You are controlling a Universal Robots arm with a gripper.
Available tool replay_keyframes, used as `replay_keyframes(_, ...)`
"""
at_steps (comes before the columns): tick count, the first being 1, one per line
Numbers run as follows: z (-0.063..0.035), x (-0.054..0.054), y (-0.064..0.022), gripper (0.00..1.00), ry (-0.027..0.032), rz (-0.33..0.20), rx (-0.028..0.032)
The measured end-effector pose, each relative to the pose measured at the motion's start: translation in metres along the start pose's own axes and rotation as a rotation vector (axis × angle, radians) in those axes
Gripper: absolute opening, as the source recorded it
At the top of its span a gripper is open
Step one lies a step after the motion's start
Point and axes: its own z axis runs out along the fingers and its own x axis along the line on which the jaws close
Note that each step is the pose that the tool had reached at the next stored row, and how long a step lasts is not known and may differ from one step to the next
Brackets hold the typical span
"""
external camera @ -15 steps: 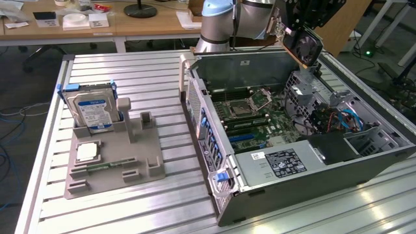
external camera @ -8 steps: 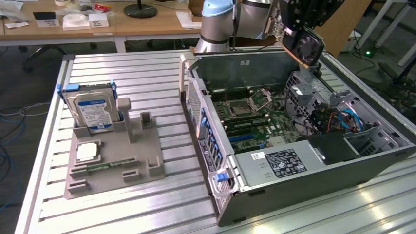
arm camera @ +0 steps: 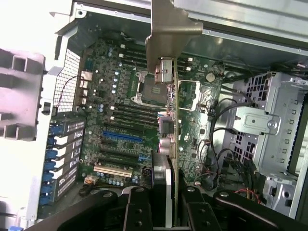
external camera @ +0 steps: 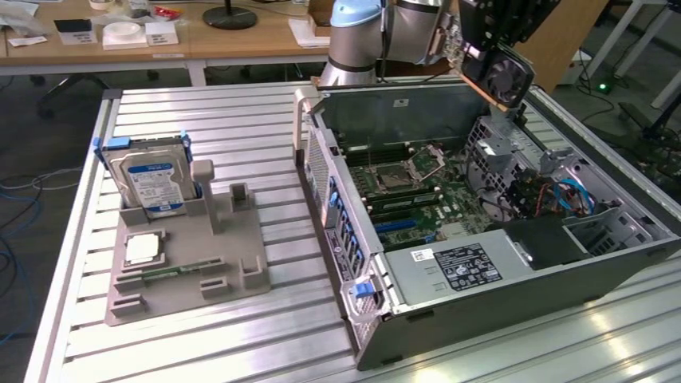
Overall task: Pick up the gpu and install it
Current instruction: 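Insert the gpu into the slot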
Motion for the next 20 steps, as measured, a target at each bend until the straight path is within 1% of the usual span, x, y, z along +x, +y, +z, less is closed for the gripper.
replay_keyframes(7,0.0,0.0,0.0,0.28,0.0005,-0.064,-0.0005)
replay_keyframes(15,0.0,0.0,0.0,0.28,0.0014,-0.166,-0.0011)
replay_keyframes(20,0.0,0.0,-0.0002,0.28,0.002,-0.218,-0.0013)
